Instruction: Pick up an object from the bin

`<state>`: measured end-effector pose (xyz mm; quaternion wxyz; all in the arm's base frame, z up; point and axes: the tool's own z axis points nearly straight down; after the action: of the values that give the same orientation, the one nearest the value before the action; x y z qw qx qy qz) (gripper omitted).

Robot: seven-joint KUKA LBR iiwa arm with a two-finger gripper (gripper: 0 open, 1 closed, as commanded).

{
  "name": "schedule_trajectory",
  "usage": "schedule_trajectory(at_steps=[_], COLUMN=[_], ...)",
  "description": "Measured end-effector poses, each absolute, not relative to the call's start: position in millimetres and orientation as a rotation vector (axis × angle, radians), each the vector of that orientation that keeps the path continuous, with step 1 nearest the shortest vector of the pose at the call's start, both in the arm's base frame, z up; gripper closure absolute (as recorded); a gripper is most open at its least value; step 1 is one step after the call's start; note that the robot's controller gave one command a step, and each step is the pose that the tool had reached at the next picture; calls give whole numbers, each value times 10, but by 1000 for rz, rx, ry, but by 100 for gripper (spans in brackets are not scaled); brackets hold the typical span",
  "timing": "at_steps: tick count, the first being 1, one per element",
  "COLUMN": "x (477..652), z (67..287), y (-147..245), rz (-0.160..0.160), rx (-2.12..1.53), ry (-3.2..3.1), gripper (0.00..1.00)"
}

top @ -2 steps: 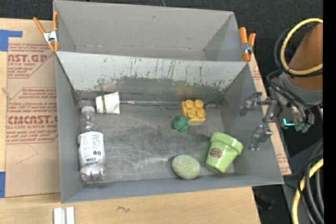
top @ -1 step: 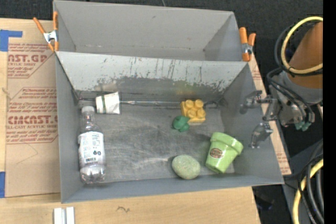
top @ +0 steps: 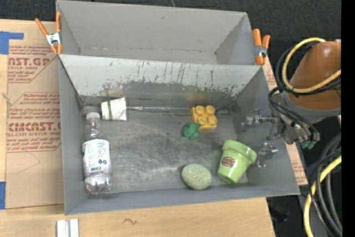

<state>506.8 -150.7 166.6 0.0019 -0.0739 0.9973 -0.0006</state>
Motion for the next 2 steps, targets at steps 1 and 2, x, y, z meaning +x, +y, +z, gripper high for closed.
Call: schedule_trajectory(at_steps=[1, 2], x=[4969, 4913], z=[1440, 1298], y=[-1458, -1422], rz=[2, 0], rx=[-547, -672], ry=[3095, 3068], gripper=[0, 0])
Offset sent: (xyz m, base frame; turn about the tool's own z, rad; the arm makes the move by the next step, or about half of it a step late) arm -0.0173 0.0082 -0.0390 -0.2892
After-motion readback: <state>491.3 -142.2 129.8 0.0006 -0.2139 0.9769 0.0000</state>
